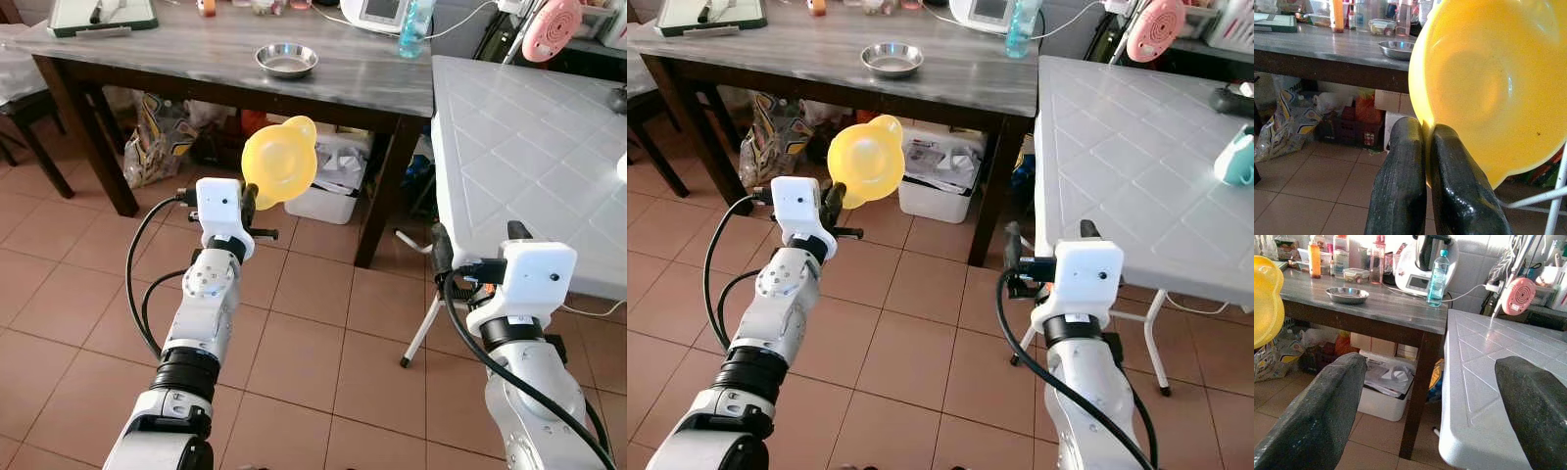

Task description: Setting the table

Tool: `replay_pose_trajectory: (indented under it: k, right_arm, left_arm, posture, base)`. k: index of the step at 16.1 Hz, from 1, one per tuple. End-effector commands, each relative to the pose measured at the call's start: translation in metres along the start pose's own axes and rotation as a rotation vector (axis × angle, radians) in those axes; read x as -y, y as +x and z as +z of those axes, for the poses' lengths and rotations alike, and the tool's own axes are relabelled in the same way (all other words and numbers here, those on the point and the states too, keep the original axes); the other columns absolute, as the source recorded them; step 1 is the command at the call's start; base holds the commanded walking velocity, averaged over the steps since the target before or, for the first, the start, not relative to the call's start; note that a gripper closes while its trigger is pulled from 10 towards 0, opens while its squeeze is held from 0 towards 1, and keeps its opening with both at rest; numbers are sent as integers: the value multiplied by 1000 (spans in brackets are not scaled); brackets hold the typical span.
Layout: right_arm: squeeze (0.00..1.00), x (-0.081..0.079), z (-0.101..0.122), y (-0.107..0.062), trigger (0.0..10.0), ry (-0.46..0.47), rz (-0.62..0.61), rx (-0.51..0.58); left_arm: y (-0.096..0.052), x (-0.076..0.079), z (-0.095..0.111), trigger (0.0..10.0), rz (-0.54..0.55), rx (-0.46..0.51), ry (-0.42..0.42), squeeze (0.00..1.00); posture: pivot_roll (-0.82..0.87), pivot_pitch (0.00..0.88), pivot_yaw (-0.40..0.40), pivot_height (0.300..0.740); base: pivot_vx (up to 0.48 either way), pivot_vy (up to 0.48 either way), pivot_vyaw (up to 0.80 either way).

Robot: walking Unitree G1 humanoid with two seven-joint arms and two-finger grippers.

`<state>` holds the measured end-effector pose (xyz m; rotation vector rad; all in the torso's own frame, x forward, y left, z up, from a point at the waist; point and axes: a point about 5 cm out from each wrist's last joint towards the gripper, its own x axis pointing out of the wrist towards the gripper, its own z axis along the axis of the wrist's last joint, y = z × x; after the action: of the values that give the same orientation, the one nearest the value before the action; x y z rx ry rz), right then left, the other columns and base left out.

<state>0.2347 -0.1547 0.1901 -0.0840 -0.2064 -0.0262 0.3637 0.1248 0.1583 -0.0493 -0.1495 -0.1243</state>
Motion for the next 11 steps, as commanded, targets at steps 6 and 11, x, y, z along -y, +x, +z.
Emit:
replay_pose_trajectory:
  k: [6,11]
  right_arm:
    - [0,2,2,-2,10000,-15,-13,18]
    - [0,3,1,-2,10000,-16,-20,20]
  left_arm:
    - [6,4,9,10000,-22,31,1,0]
    - [7,5,8,10000,-32,29,3,0]
  posture:
    - [24,130,-31,740]
    - [26,128,-29,740]
  base:
    - [401,0,734]
    - [432,0,189]
